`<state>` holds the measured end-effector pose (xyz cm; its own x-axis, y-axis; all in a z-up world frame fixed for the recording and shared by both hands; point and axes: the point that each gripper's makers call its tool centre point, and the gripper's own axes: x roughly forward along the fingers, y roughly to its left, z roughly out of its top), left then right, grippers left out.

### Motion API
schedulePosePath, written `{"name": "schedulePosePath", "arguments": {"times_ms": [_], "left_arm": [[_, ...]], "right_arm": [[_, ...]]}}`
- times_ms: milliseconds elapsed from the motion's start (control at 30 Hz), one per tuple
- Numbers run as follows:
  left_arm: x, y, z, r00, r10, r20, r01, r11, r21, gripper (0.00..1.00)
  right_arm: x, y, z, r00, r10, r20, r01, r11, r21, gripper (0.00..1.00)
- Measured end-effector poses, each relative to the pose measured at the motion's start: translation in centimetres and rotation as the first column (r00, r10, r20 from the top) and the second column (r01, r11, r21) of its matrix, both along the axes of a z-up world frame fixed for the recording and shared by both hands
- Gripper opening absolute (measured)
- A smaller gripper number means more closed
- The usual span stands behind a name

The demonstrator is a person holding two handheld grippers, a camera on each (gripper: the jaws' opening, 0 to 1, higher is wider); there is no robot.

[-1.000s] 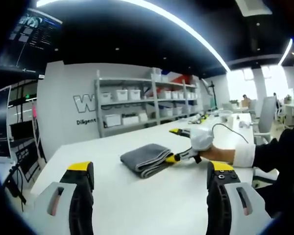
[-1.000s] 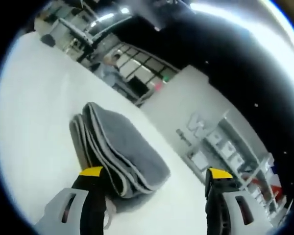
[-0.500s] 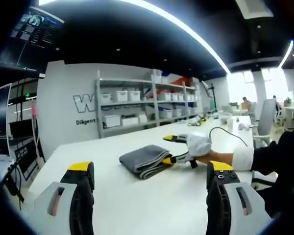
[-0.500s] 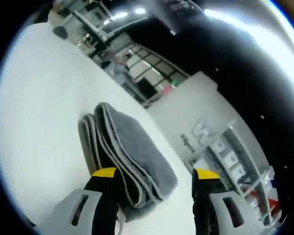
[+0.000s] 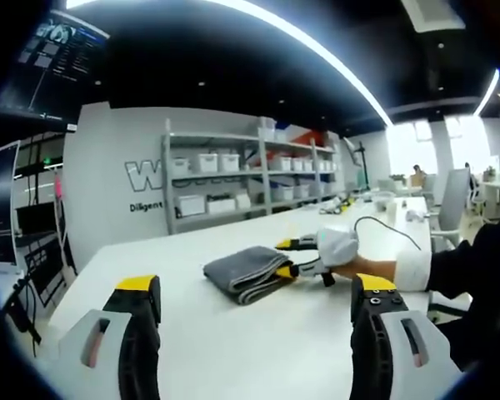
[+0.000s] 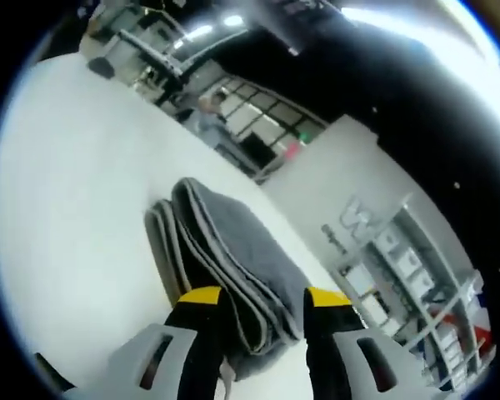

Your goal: Open the folded towel by lifting each exposed corner and separating the folded layers until the towel lies flat within the target outline without major curled edges

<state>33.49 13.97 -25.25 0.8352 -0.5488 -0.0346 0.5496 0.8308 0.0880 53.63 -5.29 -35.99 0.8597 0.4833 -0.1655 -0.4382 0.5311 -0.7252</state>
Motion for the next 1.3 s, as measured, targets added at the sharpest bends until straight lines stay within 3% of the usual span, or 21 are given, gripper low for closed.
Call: {"name": "schedulePosePath", "arguments": {"times_ms": [133,600,1200,1300], "left_arm": [[0.1,0.1,0.0,1.000,0.000,0.001,0.000,1.000,0.002,0.93],[0.1,0.0,-0.2,1.000,-0.003,-0.005,0.004,1.000,0.013,0.93],[-0.1,-0.2,-0.5,1.000,-0.006,-0.007,0.007,0.999,0.033,0.93],[-0.2,-0.4,-0.4,1.000,-0.009,-0.003,0.009,0.999,0.040,0.93]], "right_arm": [[-0.2,0.2,-0.3,1.000,0.013,-0.022,-0.013,1.000,0.013,0.23],[-0.5,0.4,-0.6,0.998,0.031,-0.049,-0.030,0.999,0.028,0.08],[-1.4,0.9,0.2,0.997,0.056,-0.055,-0.053,0.997,0.058,0.04],[-1.8,1.1,0.5,0.995,0.066,-0.076,-0.058,0.993,0.099,0.03]]}}
